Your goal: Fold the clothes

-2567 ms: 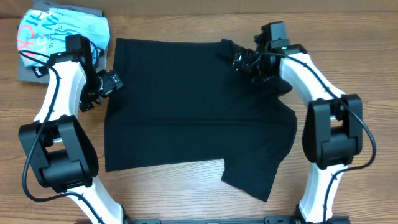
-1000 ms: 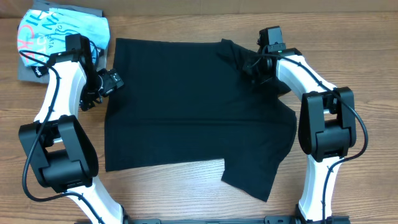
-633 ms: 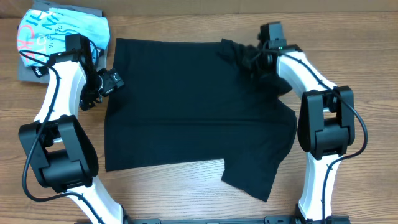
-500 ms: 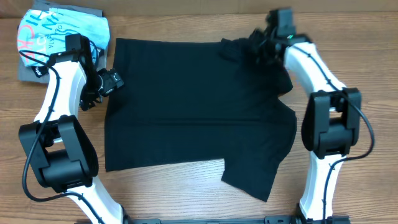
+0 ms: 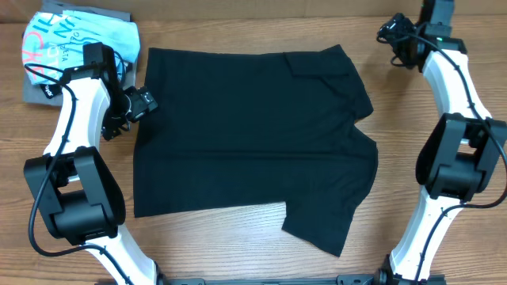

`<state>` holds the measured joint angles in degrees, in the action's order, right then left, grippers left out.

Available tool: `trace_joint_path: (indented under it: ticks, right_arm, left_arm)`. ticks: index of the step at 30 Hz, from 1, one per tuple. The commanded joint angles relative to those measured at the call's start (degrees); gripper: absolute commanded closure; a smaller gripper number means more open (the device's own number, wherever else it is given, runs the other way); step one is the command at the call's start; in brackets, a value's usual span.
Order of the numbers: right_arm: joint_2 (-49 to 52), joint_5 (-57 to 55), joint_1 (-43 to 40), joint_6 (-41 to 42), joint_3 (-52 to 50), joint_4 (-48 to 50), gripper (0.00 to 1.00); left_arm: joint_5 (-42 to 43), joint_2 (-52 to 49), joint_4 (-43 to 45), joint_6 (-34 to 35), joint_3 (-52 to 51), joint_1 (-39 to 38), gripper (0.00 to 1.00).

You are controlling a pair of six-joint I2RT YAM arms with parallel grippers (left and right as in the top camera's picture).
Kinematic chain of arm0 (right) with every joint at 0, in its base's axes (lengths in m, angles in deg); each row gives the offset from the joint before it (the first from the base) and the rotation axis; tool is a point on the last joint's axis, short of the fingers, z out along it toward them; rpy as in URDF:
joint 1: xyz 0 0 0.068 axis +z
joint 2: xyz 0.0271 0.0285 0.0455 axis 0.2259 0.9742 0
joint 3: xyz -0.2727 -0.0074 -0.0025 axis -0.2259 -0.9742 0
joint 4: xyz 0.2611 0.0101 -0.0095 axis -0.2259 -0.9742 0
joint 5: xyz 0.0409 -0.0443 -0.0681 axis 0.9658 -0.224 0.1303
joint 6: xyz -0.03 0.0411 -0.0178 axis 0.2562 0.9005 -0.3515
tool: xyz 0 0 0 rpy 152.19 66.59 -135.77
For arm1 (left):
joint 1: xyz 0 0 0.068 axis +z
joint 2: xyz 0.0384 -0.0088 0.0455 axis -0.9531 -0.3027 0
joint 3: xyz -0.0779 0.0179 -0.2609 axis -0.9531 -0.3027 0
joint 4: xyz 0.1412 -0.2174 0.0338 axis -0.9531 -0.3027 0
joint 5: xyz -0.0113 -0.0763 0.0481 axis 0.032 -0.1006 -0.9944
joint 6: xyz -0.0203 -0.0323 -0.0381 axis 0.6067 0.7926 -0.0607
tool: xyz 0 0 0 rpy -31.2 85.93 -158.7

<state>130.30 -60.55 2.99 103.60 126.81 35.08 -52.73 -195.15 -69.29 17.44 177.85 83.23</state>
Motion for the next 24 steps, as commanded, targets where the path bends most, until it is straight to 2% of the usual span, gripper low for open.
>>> trace_joint_path:
  ticks: [1, 4, 5, 11, 18, 24]
  right_arm:
    - [0.7, 8.8, -1.1, -1.5, 0.8, -1.3, 0.13]
    - [0.7, 18.7, -1.2, -1.5, 0.9, -3.6, 0.32]
    - [0.7, 20.9, -0.6, -1.5, 0.8, -4.8, 0.33]
    - [1.6, 20.0, 7.2, -4.5, 0.6, -9.7, 0.22]
    - [3.8, 11.7, 16.6, 7.8, 0.5, -10.6, 0.24]
    - [3.9, 2.6, 19.7, 16.7, 0.5, -12.1, 0.28]
  left_arm:
    - [0.5, 0.9, 0.7, -0.6, 0.6, -1.0, 0.00]
    - [1.0, 0.9, 1.7, -2.0, 0.6, -2.0, 0.03]
    - [1.0, 0.9, 2.0, -2.3, 0.6, -2.4, 0.03]
    - [1.0, 0.9, 3.3, -2.2, 0.6, -4.8, 0.00]
    - [0.7, 0.9, 3.5, -2.3, 0.6, -6.4, 0.00]
    - [0.5, 0.9, 3.2, -2.3, 0.6, -6.4, 0.00]
